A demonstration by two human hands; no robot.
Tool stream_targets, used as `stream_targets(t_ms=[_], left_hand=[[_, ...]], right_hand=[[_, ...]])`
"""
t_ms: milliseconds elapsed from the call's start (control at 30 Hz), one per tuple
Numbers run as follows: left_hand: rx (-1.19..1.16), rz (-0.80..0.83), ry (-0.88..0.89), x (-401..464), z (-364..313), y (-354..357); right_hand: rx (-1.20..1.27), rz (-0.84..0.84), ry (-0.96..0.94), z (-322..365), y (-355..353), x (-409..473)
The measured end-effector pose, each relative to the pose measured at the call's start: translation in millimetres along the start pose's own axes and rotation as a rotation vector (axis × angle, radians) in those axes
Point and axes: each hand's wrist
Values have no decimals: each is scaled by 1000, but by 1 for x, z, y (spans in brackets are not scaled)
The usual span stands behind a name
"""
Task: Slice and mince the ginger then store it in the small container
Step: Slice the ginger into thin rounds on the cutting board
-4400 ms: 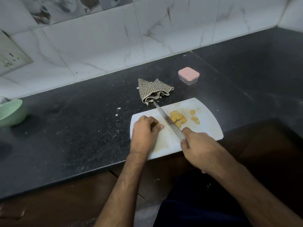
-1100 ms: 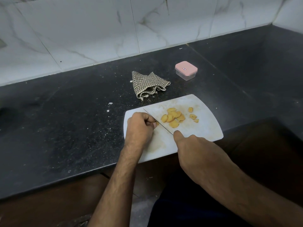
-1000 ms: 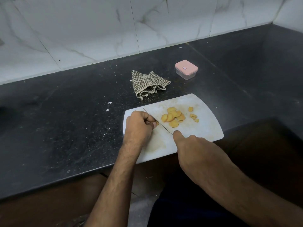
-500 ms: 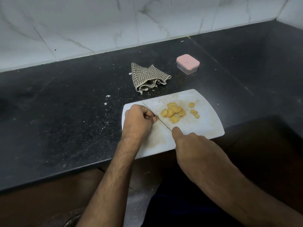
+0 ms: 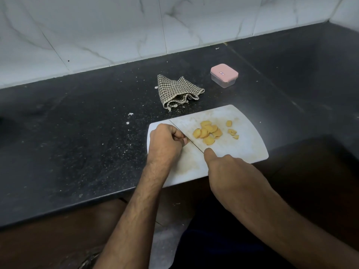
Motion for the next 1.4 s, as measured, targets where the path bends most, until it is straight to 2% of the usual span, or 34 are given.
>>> stream_targets(t_ms=[167,467,1000,1267,1400], left_hand=[[37,24,-4,-1,-1,-1],[63,-6,-29,1,-1,-3],[96,-3,-22,-2,-1,1],[121,-38,-6,0,-2,1],[117,-35,-11,-2,0,3]], right_hand=[[-10,-51,-20,7,0,12],[-7,-19,13,5,2,3],[12,-71,5,11,4,9],[25,-6,43,13,3,-6],[23,-46,28,15,5,4]])
Point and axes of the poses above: each hand's wrist, its own x-axis towards the middle knuckle, its own y-axis out of the palm, z = x × y, and after that the axes turned 6 degrees about y, right-handed
